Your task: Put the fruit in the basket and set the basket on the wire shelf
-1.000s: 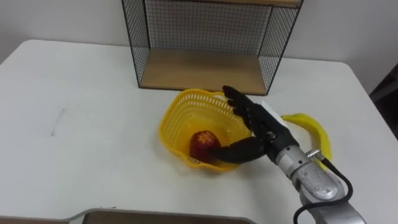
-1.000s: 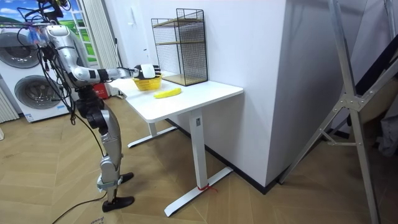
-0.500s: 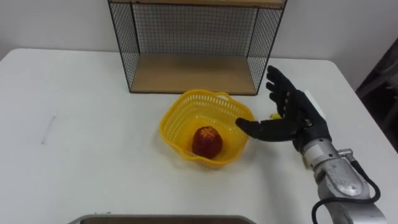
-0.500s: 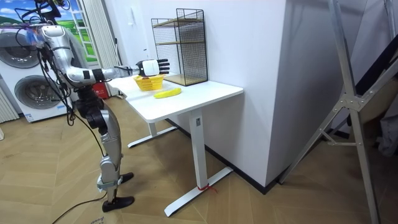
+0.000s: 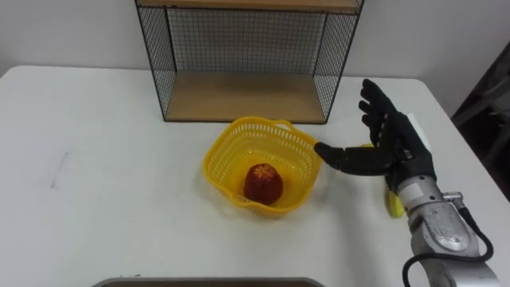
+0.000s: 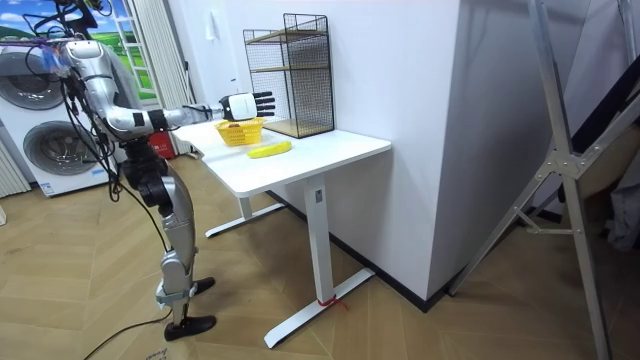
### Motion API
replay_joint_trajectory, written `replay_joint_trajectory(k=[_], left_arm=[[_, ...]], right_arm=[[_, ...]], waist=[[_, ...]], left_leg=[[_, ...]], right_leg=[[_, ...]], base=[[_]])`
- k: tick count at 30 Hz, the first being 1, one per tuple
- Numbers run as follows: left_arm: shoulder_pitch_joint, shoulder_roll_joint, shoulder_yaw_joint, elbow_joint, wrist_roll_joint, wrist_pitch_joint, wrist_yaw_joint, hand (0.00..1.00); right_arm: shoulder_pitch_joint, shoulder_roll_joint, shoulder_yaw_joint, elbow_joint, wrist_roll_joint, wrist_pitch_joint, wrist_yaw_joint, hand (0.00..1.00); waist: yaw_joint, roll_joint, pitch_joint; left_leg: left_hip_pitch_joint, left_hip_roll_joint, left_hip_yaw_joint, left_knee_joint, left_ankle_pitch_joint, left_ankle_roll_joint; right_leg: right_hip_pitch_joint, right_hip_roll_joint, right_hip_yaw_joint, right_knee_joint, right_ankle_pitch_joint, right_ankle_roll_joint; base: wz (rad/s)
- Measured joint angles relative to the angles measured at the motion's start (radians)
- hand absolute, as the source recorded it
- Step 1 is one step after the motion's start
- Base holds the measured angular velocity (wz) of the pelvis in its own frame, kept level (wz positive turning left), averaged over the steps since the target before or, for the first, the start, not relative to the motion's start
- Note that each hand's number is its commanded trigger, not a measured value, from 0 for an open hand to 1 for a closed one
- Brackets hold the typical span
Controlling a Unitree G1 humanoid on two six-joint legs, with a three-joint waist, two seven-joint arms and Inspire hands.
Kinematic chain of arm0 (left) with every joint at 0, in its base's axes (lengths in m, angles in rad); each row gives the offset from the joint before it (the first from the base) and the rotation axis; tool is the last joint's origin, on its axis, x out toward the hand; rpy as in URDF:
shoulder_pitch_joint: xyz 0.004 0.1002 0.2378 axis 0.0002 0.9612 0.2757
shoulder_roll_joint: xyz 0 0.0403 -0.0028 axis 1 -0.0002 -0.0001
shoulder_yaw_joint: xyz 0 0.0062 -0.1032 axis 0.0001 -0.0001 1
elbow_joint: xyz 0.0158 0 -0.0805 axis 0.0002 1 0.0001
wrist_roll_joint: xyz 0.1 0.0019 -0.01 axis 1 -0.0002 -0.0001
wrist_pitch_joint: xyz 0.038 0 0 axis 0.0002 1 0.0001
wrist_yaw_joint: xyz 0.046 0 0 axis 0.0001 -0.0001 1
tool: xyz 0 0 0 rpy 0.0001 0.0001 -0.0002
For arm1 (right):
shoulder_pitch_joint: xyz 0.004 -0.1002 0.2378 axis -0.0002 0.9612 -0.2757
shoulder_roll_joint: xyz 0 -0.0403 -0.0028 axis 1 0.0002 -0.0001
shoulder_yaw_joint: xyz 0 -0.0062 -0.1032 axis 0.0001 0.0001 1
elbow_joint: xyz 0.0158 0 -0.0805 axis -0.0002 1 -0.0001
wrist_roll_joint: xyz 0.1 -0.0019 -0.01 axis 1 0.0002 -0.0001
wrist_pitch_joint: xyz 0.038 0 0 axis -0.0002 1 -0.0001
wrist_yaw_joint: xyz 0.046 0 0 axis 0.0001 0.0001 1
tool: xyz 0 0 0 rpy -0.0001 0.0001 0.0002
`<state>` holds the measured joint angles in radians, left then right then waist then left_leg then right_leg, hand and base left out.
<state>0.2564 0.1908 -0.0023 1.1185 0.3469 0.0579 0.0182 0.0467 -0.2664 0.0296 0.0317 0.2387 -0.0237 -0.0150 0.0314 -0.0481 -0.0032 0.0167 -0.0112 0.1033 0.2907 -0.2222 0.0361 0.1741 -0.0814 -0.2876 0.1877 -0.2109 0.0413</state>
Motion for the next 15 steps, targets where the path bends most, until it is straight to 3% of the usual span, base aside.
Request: replay_joint_trajectory(k=[10, 15], left_arm=[[0.015, -0.016, 0.044, -0.024, 0.0, 0.004, -0.004, 0.0], [0.02, -0.017, 0.046, -0.069, -0.002, 0.009, -0.001, 0.0]], right_arm=[[0.001, -0.005, -0.066, 0.045, -0.078, -0.002, -0.087, 0.0], [-0.007, -0.026, -0.096, 0.115, -0.094, -0.005, -0.157, 0.0]], waist=[[-0.002, -0.006, 0.0047], [-0.001, -0.015, 0.002]], left_leg=[[-0.005, -0.001, -0.013, 0.002, 0.0, 0.0], [-0.005, -0.002, -0.014, -0.001, 0.002, 0.001]], right_leg=[[-0.001, -0.002, -0.012, -0.001, 0.0, 0.001], [-0.008, -0.002, -0.012, -0.001, 0.0, 0.001]], base=[[0.02], [0.0]])
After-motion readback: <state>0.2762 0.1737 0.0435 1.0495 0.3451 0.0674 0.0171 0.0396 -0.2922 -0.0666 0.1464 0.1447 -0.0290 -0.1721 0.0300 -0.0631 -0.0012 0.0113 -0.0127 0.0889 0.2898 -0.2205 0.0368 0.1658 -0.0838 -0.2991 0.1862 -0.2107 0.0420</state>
